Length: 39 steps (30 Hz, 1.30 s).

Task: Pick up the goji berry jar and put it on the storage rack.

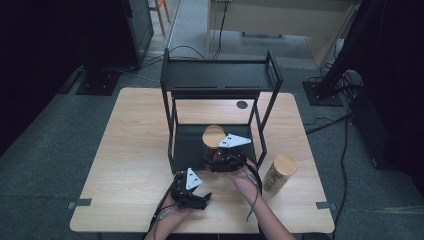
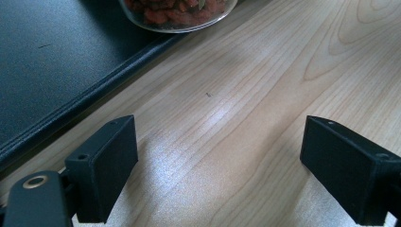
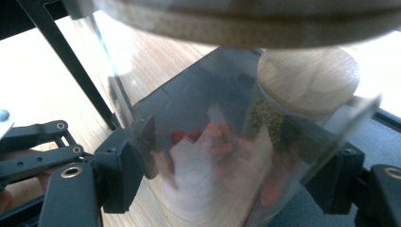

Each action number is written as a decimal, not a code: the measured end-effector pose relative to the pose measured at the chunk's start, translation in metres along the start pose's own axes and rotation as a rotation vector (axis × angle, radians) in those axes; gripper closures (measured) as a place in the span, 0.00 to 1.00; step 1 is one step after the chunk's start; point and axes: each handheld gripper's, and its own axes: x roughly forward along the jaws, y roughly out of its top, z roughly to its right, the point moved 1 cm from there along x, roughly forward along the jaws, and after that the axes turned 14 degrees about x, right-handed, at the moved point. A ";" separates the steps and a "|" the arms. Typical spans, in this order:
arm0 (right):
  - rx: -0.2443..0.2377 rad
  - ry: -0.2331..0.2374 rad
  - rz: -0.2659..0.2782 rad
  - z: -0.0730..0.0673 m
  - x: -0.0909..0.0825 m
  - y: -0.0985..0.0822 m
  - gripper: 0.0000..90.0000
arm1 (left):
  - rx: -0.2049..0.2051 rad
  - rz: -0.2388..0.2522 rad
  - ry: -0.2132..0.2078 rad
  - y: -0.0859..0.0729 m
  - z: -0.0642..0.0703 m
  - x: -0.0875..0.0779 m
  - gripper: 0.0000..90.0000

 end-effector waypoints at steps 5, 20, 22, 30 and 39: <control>0.006 -0.006 -0.001 0.000 0.003 0.002 0.28 | 0.004 -0.003 0.001 0.000 0.000 0.000 0.14; -0.004 -0.017 -0.010 -0.001 0.012 0.006 0.28 | 0.004 -0.002 -0.001 0.000 0.000 0.000 0.14; -0.003 -0.015 -0.008 0.000 0.014 0.006 0.28 | 0.004 -0.002 -0.002 0.000 0.000 0.000 0.14; -0.007 -0.016 -0.007 0.001 0.019 0.006 0.28 | 0.007 -0.002 -0.001 0.000 0.000 0.000 0.14; 0.040 -0.007 0.005 0.005 0.026 0.007 0.28 | 0.006 -0.002 -0.002 0.000 0.000 0.000 0.14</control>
